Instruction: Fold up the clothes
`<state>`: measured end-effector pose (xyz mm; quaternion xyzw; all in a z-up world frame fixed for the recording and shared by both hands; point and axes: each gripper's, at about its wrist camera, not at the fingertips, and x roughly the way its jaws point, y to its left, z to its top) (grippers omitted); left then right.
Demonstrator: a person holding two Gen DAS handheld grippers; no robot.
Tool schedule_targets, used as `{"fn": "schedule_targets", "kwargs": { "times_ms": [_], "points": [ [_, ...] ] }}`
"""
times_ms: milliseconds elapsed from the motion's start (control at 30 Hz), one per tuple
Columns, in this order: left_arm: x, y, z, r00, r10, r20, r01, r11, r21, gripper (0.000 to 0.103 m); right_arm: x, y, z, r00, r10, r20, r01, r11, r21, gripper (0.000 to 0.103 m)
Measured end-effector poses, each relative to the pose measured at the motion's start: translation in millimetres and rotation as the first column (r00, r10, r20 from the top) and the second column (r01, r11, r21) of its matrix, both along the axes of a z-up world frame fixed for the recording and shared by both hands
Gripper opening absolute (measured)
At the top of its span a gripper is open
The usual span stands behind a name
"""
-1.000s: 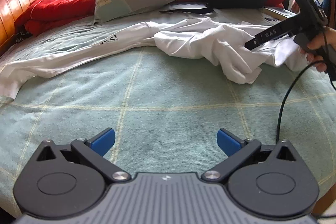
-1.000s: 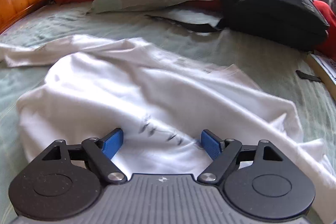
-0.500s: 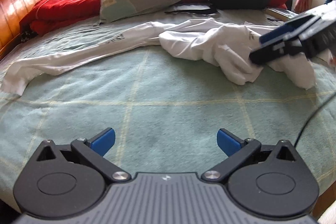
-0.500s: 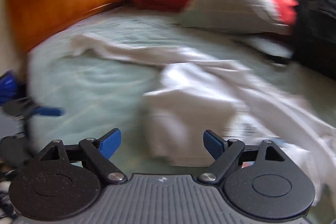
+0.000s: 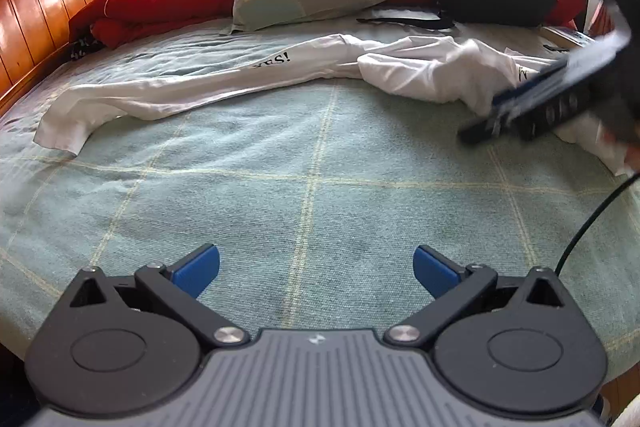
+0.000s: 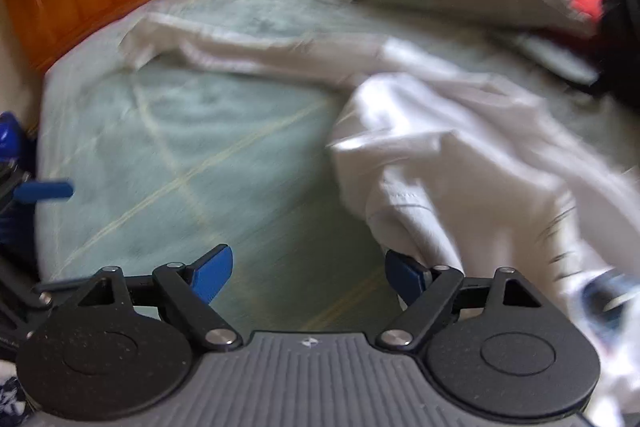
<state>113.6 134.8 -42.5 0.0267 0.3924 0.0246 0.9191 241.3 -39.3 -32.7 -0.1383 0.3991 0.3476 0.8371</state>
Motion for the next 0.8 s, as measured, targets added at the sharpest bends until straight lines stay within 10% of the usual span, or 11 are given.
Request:
{"fn": "schedule_targets", "kwargs": {
  "times_ms": [167, 800],
  "points": [
    [4, -5, -2, 1.0, -0.016, 0.002, 0.016, 1.0, -0.009, 0.102, 24, -12, 14, 0.983, -0.051, 0.177, 0.066, 0.995, -0.081, 0.088],
    [6, -26, -1, 0.997, -0.072, -0.008, 0.072, 0.997, 0.004, 0.102, 35, -95, 44, 0.916, -0.282, 0.284, 0.308, 0.95, -0.048, 0.089]
  ]
}}
